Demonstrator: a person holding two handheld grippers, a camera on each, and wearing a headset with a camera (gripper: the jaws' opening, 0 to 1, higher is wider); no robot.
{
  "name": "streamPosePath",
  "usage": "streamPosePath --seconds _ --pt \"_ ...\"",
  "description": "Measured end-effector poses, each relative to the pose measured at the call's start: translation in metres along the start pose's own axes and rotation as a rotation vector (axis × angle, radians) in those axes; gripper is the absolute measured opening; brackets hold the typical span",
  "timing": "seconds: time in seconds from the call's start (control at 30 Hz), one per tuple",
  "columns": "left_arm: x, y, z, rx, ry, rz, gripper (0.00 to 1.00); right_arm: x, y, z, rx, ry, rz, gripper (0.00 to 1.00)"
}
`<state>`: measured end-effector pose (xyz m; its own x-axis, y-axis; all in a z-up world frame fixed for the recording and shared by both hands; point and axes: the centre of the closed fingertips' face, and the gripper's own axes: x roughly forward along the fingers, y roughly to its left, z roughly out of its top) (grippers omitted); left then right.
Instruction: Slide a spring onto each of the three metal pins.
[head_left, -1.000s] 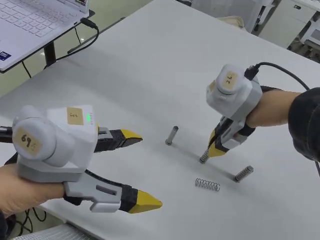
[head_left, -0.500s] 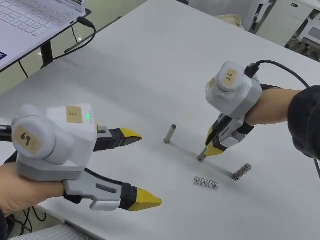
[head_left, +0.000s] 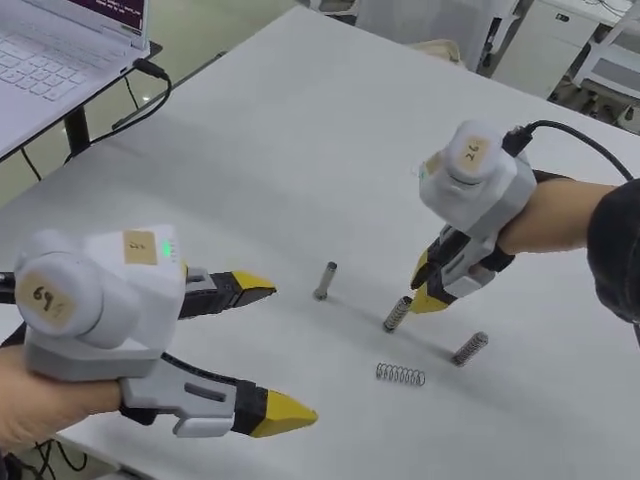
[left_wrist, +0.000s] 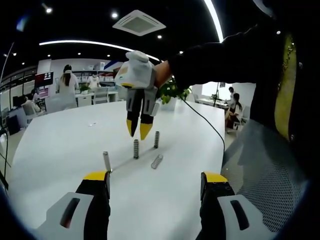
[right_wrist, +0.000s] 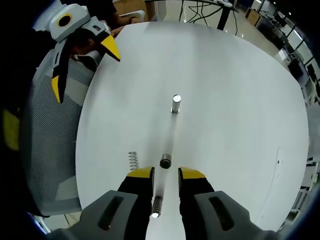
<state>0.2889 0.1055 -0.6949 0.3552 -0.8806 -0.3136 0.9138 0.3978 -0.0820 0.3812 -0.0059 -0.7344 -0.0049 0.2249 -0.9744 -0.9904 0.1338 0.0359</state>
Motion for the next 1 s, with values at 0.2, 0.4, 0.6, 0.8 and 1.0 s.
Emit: streamPosePath --seconds 0.2,0.4,0.6,0.8,1.0 --pt "0.002 -0.003 0.003 0.006 0.007 -0.008 0.70 -0.010 0.002 -0.007 0.025 -0.031 -0.019 0.17" --pt "0.004 -0.004 0.006 0.014 0.016 -0.013 0.70 -0.017 0.008 -0.013 0.050 -0.063 -0.035 0.17" --pt "0.006 -0.005 0.010 0.026 0.023 -0.020 0.69 -0.015 0.020 -0.021 0.059 -0.079 -0.035 0.17" --pt "0.008 -0.007 0.012 0.034 0.031 -0.029 0.69 -0.006 0.034 -0.025 0.072 -0.099 -0.022 0.17" --pt "0.010 -0.008 0.015 0.041 0.037 -0.035 0.69 0.008 0.043 -0.027 0.084 -0.116 -0.002 0.17"
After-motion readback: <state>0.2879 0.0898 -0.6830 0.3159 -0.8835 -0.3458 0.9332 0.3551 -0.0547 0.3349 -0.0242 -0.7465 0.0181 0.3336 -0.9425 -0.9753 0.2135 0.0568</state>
